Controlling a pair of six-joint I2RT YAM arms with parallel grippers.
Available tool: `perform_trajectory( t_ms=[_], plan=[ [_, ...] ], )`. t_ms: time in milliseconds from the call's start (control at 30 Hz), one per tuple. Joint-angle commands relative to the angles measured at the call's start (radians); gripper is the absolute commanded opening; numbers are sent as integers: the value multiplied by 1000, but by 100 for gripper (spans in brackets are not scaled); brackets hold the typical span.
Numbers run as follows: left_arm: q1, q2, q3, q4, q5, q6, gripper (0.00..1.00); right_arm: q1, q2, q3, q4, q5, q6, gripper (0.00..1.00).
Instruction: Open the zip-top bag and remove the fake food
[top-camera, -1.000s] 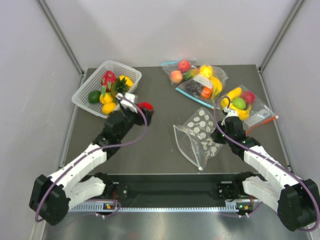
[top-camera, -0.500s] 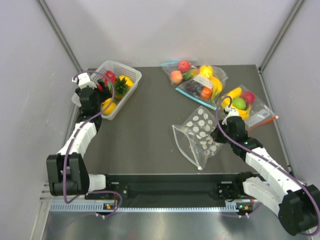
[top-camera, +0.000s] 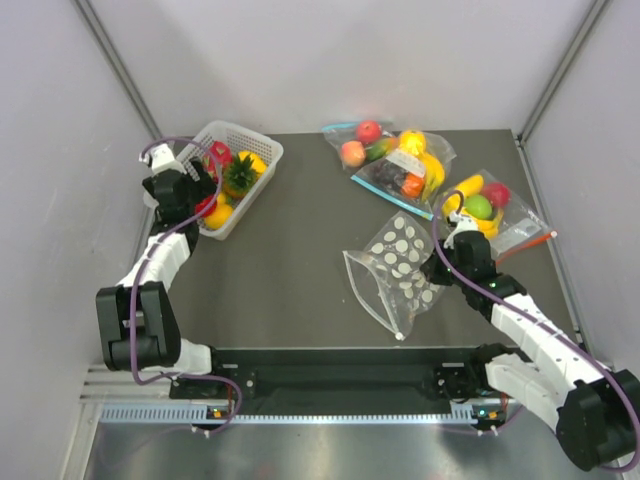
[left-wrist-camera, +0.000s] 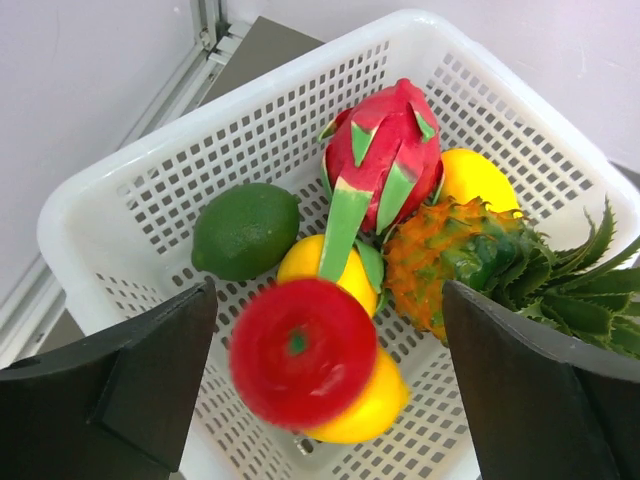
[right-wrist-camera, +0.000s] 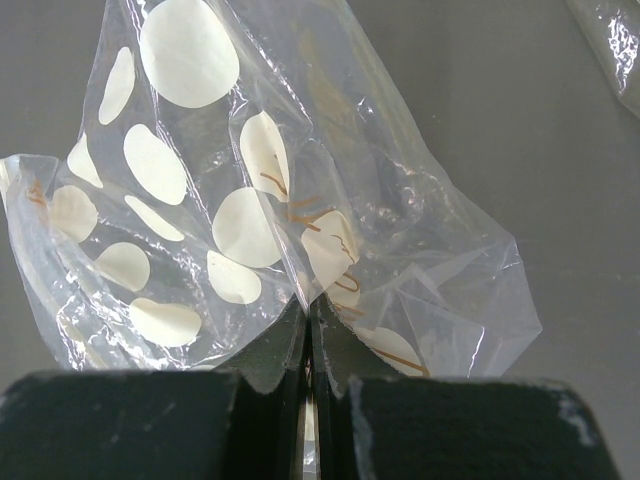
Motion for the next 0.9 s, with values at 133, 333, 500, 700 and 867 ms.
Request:
perform_trajectory(
  t_ms=[133,333,500,700,867],
  plan=[
    [5,-28,114,-116,-53,7,99,-15,-1,65,20,-15,-19,0],
    [-4,-121,109,-199,7,-1,99,-13,-12,65,11,-17,-22,0],
    [-31,-276,75,-288,79,8,99,-15,-29,68,7,-20,-24,0],
    [-57,-446,49,-420,122,33,99,-13,-47,86,-6,-18,-30,0],
    [-73,-540,56,-521,151,43,99,-15,-52,107,-15,-21,-44,0]
  ],
)
